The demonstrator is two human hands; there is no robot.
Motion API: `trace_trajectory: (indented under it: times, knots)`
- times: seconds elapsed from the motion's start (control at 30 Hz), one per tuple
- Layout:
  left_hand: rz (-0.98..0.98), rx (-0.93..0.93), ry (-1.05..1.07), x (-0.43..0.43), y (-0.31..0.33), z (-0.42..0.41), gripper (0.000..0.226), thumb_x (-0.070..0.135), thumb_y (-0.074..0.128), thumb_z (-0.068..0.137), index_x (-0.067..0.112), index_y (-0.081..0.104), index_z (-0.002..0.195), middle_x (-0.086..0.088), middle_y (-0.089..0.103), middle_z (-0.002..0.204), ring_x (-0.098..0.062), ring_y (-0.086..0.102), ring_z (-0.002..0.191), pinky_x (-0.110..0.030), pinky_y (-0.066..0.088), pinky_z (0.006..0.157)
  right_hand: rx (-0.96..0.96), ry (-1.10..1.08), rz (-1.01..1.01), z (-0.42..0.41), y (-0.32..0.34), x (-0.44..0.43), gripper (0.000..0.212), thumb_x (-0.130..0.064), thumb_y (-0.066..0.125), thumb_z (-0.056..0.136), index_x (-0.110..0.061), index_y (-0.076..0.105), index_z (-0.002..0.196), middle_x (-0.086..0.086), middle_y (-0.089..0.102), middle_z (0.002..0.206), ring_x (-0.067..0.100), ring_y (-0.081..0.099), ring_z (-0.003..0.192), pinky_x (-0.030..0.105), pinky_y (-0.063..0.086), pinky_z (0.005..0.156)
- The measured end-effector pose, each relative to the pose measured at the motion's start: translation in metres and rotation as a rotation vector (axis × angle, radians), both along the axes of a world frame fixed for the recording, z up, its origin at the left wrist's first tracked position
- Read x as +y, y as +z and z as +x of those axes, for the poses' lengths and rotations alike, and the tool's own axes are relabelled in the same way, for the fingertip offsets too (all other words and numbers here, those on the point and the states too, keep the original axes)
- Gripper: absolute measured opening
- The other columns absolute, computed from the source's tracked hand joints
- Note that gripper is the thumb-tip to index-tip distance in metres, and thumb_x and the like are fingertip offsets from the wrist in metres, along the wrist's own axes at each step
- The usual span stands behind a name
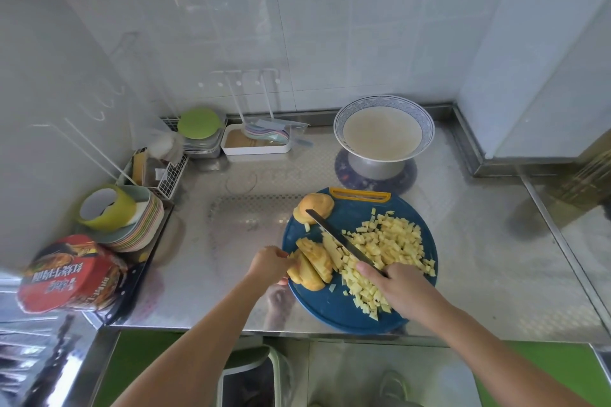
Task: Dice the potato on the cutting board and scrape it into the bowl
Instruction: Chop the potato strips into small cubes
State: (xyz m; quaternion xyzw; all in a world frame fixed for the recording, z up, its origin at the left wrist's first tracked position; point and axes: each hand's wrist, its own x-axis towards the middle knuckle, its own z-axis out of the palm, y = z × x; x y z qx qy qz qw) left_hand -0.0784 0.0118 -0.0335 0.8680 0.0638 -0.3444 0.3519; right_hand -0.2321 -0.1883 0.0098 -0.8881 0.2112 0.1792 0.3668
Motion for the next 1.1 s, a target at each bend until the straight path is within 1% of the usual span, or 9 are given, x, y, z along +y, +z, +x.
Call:
trace_trajectory:
  times: [0.17, 0.33, 0.4, 0.53, 0.67, 0.8, 0.87, 0.97, 1.1]
  knots:
    - [-0.111, 0.114, 0.093, 0.004, 0.0, 0.002, 0.02, 0.011, 0.074, 0.081, 0.0, 0.058, 0.082, -0.014, 0.057, 0.072, -0.02, 0.053, 0.056, -0.025, 0.052, 0.057, 0.014, 0.017, -0.006, 0.001, -0.001, 0.0, 0.063, -0.066, 0.036, 0.095, -0.018, 0.034, 0.054, -0.005, 0.033, 0.047, 0.006, 0.032, 0.039, 0.022, 0.032, 0.05]
    - [-0.114, 0.129, 0.122, 0.003, -0.001, 0.003, 0.024, 0.01, 0.08, 0.076, 0.001, 0.058, 0.07, -0.009, 0.057, 0.057, -0.02, 0.054, 0.052, -0.028, 0.053, 0.061, 0.018, -0.012, 0.002, 0.002, -0.004, 0.002, 0.064, -0.067, 0.038, 0.094, -0.016, 0.032, 0.056, -0.003, 0.034, 0.051, 0.01, 0.034, 0.045, 0.024, 0.031, 0.052]
    - [-0.137, 0.155, 0.14, 0.001, 0.0, 0.004, 0.024, 0.006, 0.078, 0.077, 0.001, 0.056, 0.071, -0.009, 0.054, 0.058, -0.019, 0.052, 0.05, -0.029, 0.053, 0.06, 0.018, -0.01, 0.001, 0.003, -0.004, 0.003, 0.064, -0.067, 0.037, 0.094, -0.016, 0.032, 0.056, -0.002, 0.035, 0.052, 0.01, 0.034, 0.045, 0.024, 0.031, 0.051]
    - [-0.159, 0.163, 0.142, 0.0, 0.0, 0.005, 0.021, 0.008, 0.076, 0.079, -0.002, 0.058, 0.08, -0.011, 0.055, 0.064, -0.016, 0.052, 0.051, -0.021, 0.05, 0.05, 0.012, -0.019, 0.009, 0.003, -0.003, 0.004, 0.064, -0.066, 0.038, 0.094, -0.016, 0.031, 0.056, -0.002, 0.033, 0.052, 0.01, 0.032, 0.044, 0.023, 0.03, 0.051]
    - [-0.161, 0.181, 0.105, -0.003, 0.004, 0.004, 0.023, 0.013, 0.077, 0.08, 0.001, 0.058, 0.075, -0.011, 0.054, 0.065, -0.014, 0.049, 0.047, -0.018, 0.044, 0.046, 0.016, -0.029, 0.028, 0.004, -0.003, 0.005, 0.064, -0.067, 0.039, 0.094, -0.016, 0.03, 0.056, -0.003, 0.032, 0.051, 0.009, 0.031, 0.043, 0.023, 0.029, 0.049]
    - [-0.143, 0.146, 0.075, -0.005, 0.004, 0.004, 0.022, 0.016, 0.079, 0.078, 0.002, 0.062, 0.081, -0.015, 0.063, 0.078, -0.017, 0.058, 0.054, -0.02, 0.047, 0.05, 0.019, -0.025, 0.019, 0.003, -0.002, 0.008, 0.063, -0.066, 0.039, 0.094, -0.016, 0.032, 0.056, -0.003, 0.035, 0.053, 0.008, 0.032, 0.044, 0.02, 0.028, 0.047]
    - [-0.147, 0.135, 0.071, -0.004, 0.004, 0.003, 0.022, 0.017, 0.079, 0.078, 0.003, 0.063, 0.082, -0.015, 0.065, 0.079, -0.017, 0.059, 0.055, -0.02, 0.048, 0.052, 0.027, -0.029, 0.033, 0.002, -0.002, 0.012, 0.063, -0.065, 0.038, 0.095, -0.016, 0.032, 0.057, -0.003, 0.035, 0.053, 0.007, 0.032, 0.043, 0.02, 0.028, 0.046]
    - [-0.161, 0.13, 0.076, -0.003, 0.004, 0.0, 0.025, 0.02, 0.08, 0.077, 0.002, 0.064, 0.084, -0.012, 0.066, 0.075, -0.016, 0.06, 0.055, -0.02, 0.051, 0.054, 0.057, -0.062, 0.131, 0.001, 0.0, 0.02, 0.063, -0.066, 0.035, 0.095, -0.016, 0.029, 0.058, -0.004, 0.031, 0.049, 0.006, 0.029, 0.036, 0.021, 0.027, 0.043]
    - [-0.193, 0.136, 0.114, -0.002, 0.002, -0.003, 0.025, 0.022, 0.078, 0.08, 0.003, 0.063, 0.085, -0.01, 0.065, 0.072, -0.014, 0.059, 0.056, -0.019, 0.054, 0.058, 0.12, -0.166, 0.39, -0.002, 0.003, 0.035, 0.06, -0.067, 0.035, 0.094, -0.018, 0.025, 0.061, -0.006, 0.02, 0.045, 0.01, 0.022, 0.033, 0.024, 0.023, 0.039]
